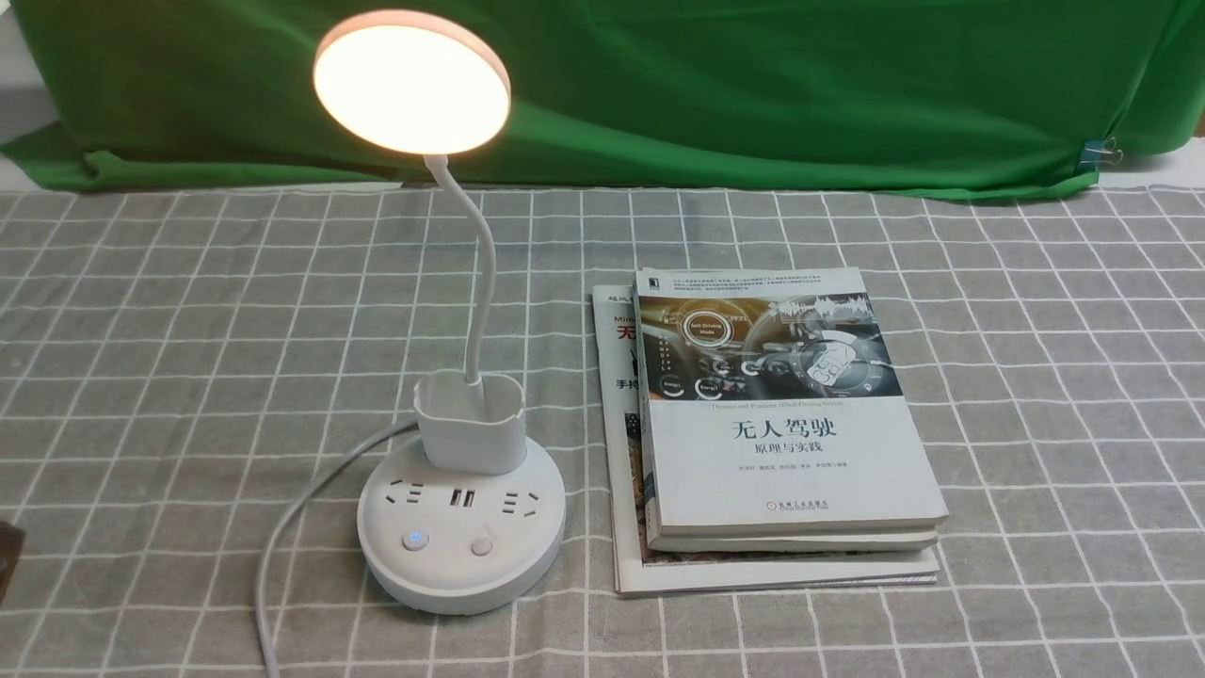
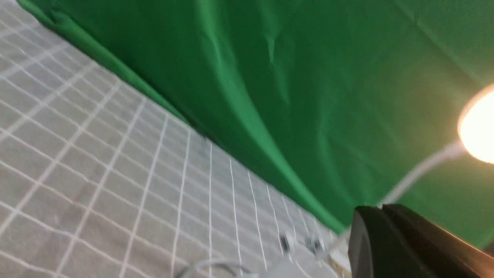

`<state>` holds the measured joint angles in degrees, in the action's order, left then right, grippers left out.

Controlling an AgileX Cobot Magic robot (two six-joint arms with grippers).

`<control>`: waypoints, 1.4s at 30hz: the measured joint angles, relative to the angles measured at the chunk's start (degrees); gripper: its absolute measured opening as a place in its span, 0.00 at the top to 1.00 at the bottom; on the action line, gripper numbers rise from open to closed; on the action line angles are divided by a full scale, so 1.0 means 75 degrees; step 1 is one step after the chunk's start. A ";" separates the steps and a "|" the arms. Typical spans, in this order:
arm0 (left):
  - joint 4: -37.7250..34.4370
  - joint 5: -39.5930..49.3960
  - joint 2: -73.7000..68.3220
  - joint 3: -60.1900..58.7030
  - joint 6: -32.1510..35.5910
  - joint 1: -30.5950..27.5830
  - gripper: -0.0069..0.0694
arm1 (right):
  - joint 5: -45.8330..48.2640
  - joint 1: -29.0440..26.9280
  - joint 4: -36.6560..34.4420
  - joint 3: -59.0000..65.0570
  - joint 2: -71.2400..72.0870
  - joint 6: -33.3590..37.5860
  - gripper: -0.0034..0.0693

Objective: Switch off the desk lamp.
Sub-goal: Use the left arm to press the button switch on the lamp holder

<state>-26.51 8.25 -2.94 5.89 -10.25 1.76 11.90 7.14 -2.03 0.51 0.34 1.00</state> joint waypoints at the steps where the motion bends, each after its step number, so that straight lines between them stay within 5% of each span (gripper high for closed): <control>1: 0.0038 0.0069 -0.0051 0.0069 0.0014 0.0000 0.91 | 0.0000 0.0000 0.0000 0.0000 0.0000 0.0000 0.90; 7: 0.1533 0.3220 -0.2756 0.2648 0.0636 0.0000 0.91 | 0.0000 0.0000 0.0000 0.0000 0.0000 0.0000 0.90; 13: 0.1643 0.5211 -0.5546 0.4058 0.2037 0.0171 0.91 | 0.0000 0.0000 0.0000 0.0000 0.0000 0.0000 0.90; 27: 0.2354 0.5345 -1.0524 0.6329 0.1638 0.3082 0.91 | 0.0000 0.0000 0.0000 0.0000 0.0000 0.0000 0.90; 42: 0.2458 0.5938 -1.2971 0.8369 0.1587 0.3553 0.91 | 0.0000 0.0000 0.0000 0.0000 0.0000 0.0000 0.90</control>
<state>-8.07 52.79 -100.23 68.65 1.65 28.41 11.90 7.14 -2.03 0.51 0.34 1.00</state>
